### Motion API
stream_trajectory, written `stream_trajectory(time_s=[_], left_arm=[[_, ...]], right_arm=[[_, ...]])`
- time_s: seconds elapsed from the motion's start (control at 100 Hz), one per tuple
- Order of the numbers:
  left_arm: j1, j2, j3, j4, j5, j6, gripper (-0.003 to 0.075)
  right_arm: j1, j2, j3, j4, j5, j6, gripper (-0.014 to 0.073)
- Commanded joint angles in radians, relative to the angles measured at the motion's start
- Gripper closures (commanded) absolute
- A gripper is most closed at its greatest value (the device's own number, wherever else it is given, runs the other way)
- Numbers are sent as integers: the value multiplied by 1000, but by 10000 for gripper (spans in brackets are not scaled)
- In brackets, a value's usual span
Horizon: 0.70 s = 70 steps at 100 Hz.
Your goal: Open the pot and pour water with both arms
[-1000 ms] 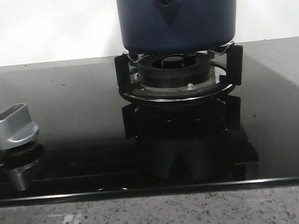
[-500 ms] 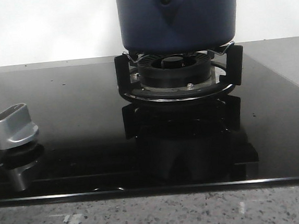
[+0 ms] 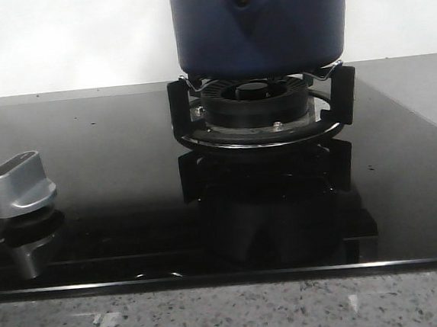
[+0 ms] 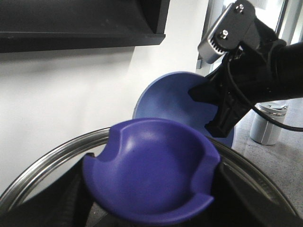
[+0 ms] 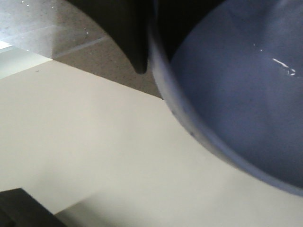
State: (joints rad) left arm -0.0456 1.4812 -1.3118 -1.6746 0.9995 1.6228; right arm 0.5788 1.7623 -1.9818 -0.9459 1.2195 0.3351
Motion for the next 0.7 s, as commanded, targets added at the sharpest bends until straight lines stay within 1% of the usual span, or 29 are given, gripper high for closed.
stream_trajectory(time_s=[0.0, 0.25, 0.55, 0.69], left_arm=[[6, -47, -34, -99, 32, -2, 343], [6, -47, -34, -99, 32, -2, 343], [6, -47, -34, -99, 32, -2, 343], [6, -47, -34, -91, 28, -2, 343]], right_arm=[[16, -48, -26, -134, -39, 10, 656], [61, -48, -26, -321, -23, 21, 656], [102, -48, -26, -453, -15, 21, 662], [110, -50, -26, -479, -15, 21, 662]])
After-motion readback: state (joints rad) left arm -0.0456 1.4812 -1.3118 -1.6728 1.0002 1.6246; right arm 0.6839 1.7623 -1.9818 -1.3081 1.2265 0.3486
